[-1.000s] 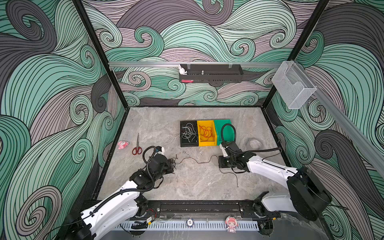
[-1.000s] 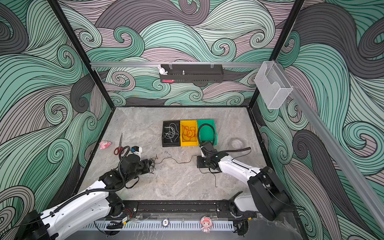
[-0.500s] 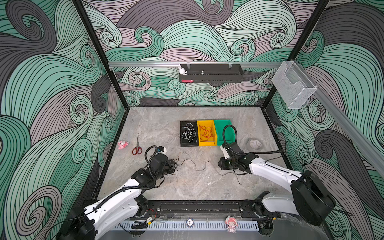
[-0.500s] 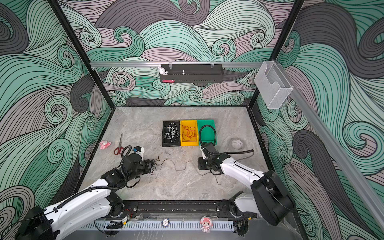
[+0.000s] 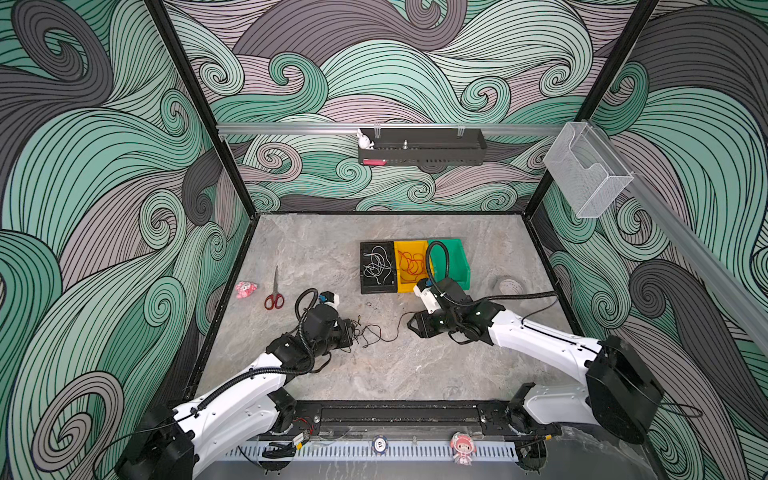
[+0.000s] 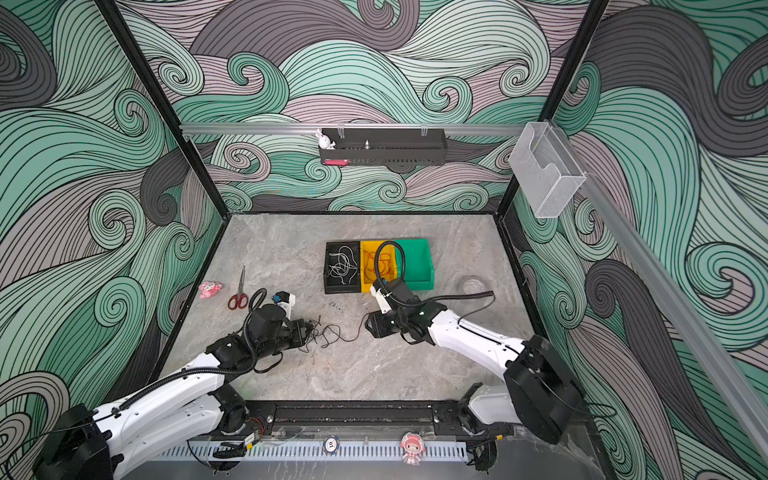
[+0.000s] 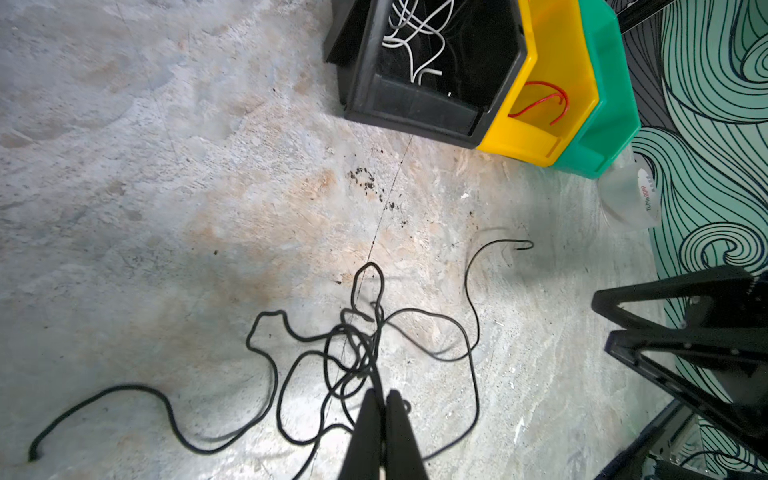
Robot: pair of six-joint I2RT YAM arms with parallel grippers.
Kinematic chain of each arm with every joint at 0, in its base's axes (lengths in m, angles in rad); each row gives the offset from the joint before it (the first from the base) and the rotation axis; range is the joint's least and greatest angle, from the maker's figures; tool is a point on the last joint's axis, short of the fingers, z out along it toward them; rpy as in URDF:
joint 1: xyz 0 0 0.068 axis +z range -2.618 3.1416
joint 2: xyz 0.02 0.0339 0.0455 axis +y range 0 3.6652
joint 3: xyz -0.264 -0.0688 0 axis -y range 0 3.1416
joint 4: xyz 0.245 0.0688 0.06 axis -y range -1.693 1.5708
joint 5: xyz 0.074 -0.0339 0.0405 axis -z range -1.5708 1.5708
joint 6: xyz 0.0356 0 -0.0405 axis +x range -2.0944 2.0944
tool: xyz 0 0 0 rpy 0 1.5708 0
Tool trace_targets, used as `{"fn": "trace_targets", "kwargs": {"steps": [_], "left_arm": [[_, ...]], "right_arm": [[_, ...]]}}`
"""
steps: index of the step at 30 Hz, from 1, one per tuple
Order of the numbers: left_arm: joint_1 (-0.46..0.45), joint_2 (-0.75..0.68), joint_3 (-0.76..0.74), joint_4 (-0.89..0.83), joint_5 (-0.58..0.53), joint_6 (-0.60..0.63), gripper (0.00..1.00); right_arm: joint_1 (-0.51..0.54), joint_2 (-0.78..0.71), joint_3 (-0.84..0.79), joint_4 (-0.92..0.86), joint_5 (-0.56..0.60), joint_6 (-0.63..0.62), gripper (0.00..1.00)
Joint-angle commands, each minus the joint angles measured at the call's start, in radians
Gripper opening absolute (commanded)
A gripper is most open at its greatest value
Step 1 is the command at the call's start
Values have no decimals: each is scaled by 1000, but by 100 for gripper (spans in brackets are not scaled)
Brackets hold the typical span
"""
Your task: Untangle the cables
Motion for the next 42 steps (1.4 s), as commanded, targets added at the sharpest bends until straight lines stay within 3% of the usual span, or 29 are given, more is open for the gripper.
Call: {"fn": "trace_targets", "kwargs": {"steps": [1,8,18,20,23,26,31,35,42], "left_arm": [[5,-16,34,9,10,10,0],[4,-35,28,12,20,6,0],[4,-80,7,23,21,-5,0],[5,-90,0,34,23,-9,0],[5,-92,-6,33,14,-14,0],[4,-85,-9,7,-3,-13,15],[5,-82,-24,6,-7,-16,41],[5,-94,-28,-14,-16,-7,49],[4,-105,-81,-27,-25,-25,53]], "right_arm": [[47,61,41,125,-117,87,53],[111,240,126,178,-104,142,61],[111,412,190,274,-139,200,58],[111,438,200,297,-159,214,49],[112,453,208,298,-153,212,24],[112,432,206,247,-86,177,11],[112,397,203,145,12,101,3],[111,395,184,127,44,86,1],[109,392,172,136,43,87,0]]}}
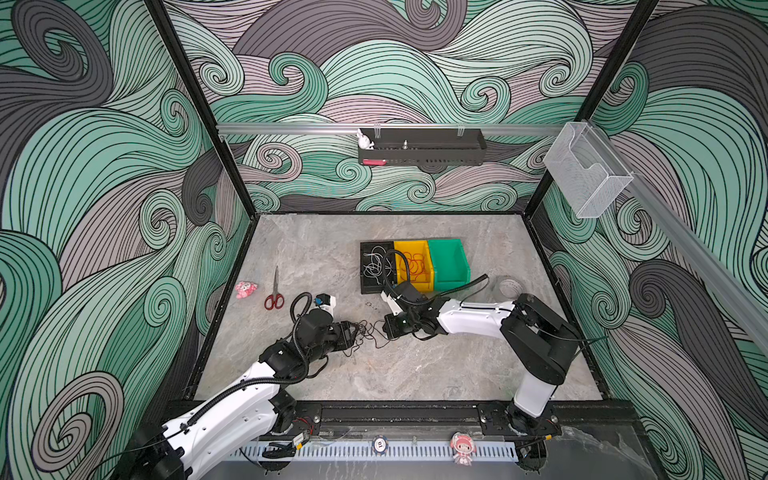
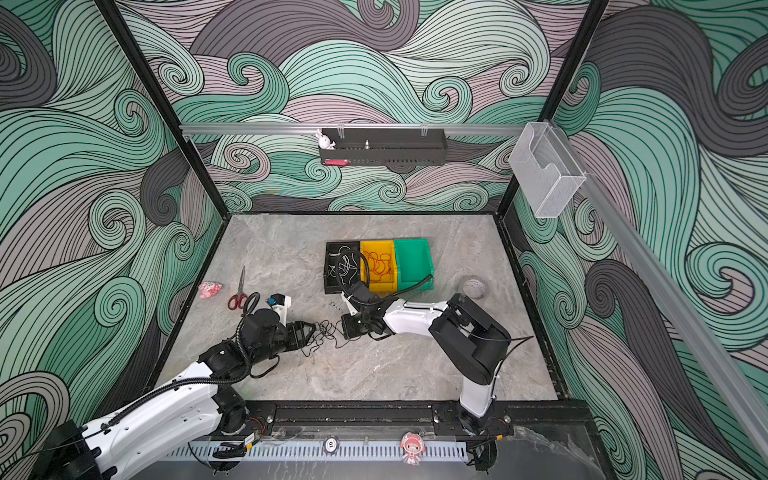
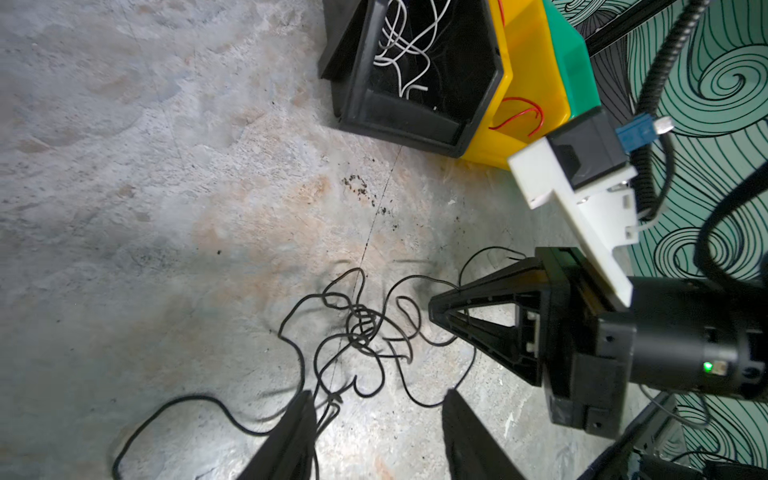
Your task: Untangle the cables
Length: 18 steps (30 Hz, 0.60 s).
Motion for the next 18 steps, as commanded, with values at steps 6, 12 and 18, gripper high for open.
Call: {"fn": "trace_targets", "kwargs": {"steps": [6,12,18], "left_arm": [[5,43,-62,13,25,-32,53],[6,112,-64,73,60,-37,47],[3,154,-75,98,57,-50,31]], "right_arm": [[-3,-37,-11,-5,11,-11,0],[-3,-47,-17,2,4,-3,0],[-3,-55,-25,12,1,3,0]]}}
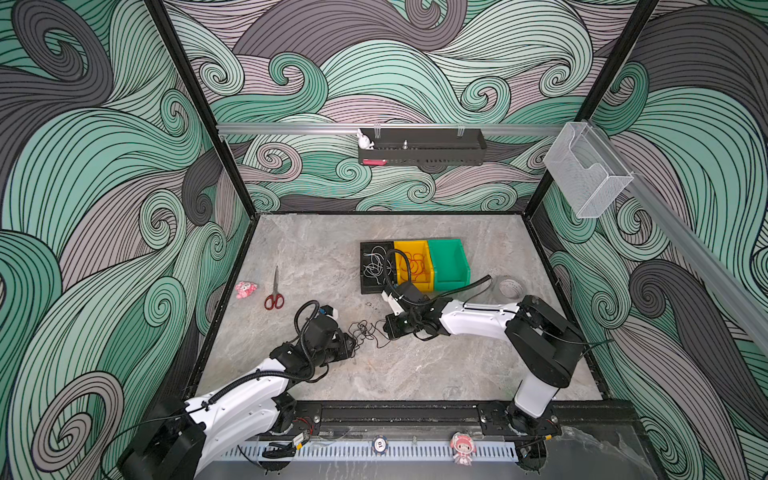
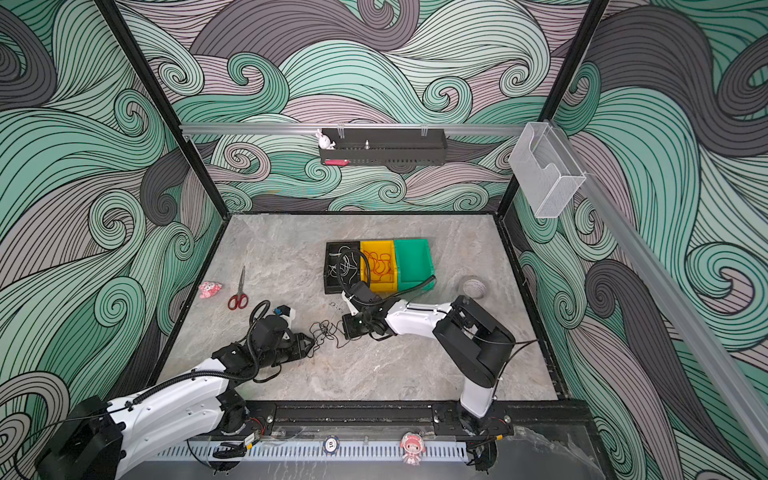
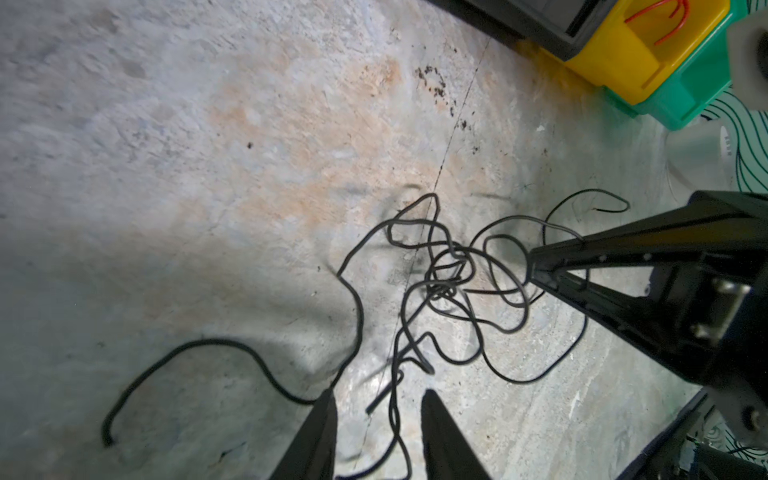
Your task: Untangle the cables
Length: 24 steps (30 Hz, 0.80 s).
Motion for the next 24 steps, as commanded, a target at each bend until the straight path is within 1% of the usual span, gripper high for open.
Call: {"fn": "trace_targets", "kwargs": {"steps": [1,3,6,8,10,14,18,24], "left_arm": [[3,16,-7,36,-7,-18,28],[4,24,-8,48,-16,-18,22],[3,41,4,47,-13,-9,21],[3,49,6,58,-6,-4,18],[4,60,6,65,-4,0,0],[4,74,17,51,-10,5,0],[3,51,29,15,-32,12,0],[5,-9,51,-82,-108,10,0]], "right_arm": [[-3,-29,-14,11,3,7,0],[-3,-31,-16,14,-3,9,0],[-3,-38,-16,12,-4,11,0],[-3,-44,-18,10,-4,10,0],[-5,-51,-22,11,-3,11,0],[-13,-74,-36,9,-1,12,0],[-39,-117,-62,-3,3,8,0],[-109,-209,-116,-43,14,-12,0]]}}
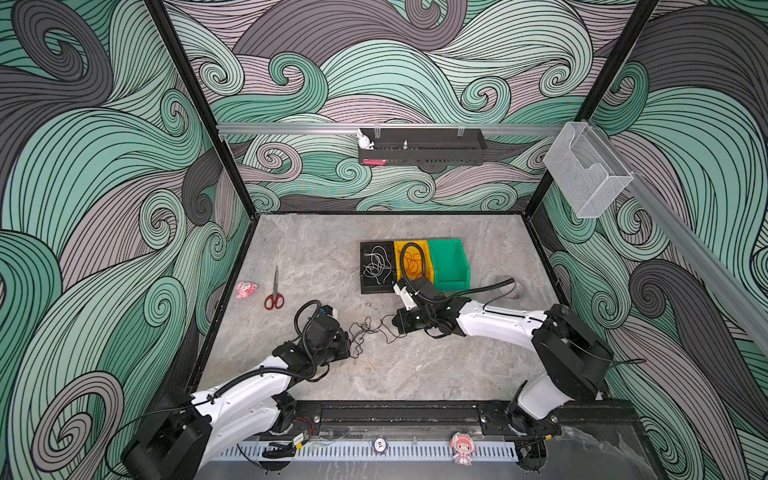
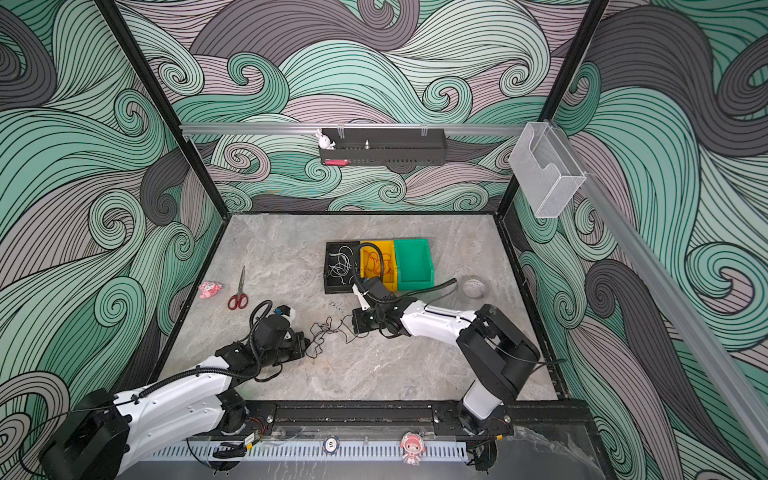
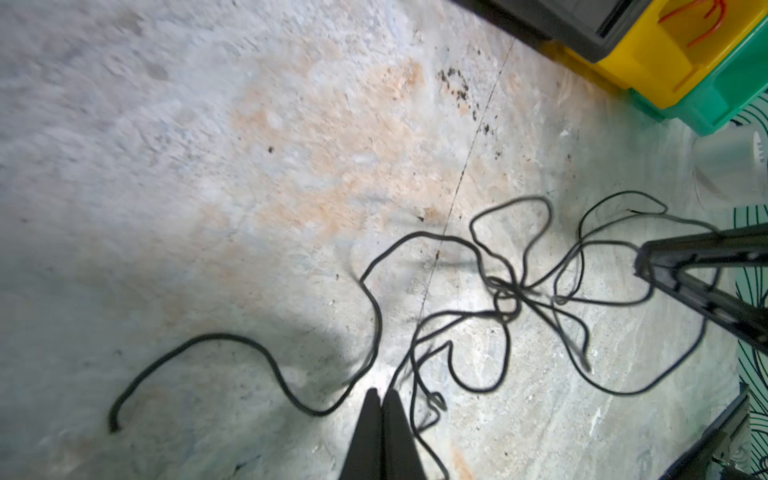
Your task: Untangle the cables
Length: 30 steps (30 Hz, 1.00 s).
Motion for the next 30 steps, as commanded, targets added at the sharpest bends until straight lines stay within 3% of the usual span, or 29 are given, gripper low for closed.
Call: {"fn": "trace_targets", "kwargs": {"steps": [1,10,19,30], "left_arm": [[5,-42,45,-88,-75,9,0],[9,-208,27,-206,-225,-43,0],[24,-321,68,-346,-320,-80,0],[27,-291,67,-269,-229,-48,0]], "right_arm": [[-40,-59,-35,-43,18,-17,0],[-217,-215,-136,-133,73,-51,0],[-350,-242,-162,-197,55,-58,0],[-354,-337,-140,-205,-49,-46,0]]}}
